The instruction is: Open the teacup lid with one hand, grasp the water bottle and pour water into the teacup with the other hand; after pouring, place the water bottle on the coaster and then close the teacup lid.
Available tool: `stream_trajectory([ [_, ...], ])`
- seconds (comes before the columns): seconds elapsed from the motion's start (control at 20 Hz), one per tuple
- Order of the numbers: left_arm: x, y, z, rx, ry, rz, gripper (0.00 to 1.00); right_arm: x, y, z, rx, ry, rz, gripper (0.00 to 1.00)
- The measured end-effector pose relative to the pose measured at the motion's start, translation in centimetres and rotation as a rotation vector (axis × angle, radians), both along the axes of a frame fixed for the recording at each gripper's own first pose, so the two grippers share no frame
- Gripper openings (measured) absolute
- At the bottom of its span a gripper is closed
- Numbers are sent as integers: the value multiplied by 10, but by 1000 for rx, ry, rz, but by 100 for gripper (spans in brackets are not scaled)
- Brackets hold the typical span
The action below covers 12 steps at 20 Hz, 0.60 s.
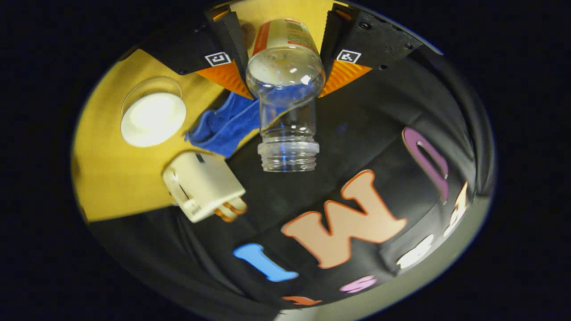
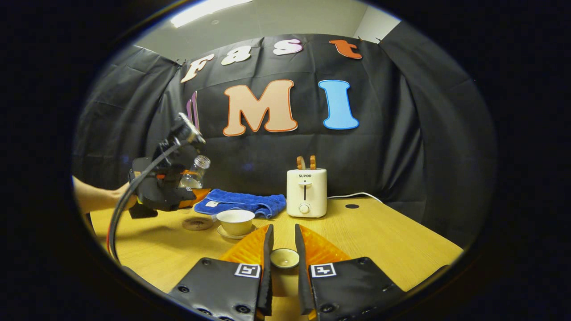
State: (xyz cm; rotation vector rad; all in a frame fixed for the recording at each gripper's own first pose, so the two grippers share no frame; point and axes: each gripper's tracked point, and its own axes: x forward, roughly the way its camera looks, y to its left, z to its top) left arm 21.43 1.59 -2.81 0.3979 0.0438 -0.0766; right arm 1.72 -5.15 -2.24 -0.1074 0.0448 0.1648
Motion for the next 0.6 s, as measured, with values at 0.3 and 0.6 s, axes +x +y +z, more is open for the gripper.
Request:
stream_trajectory([
  [0.3,12,-10,-16,-299,-45,-1,70,8,3,-1,-1,0,3,27],
  [0.6,13,-10,-18,-386,-67,-11,70,40,29,-6,4,10,72,27],
])
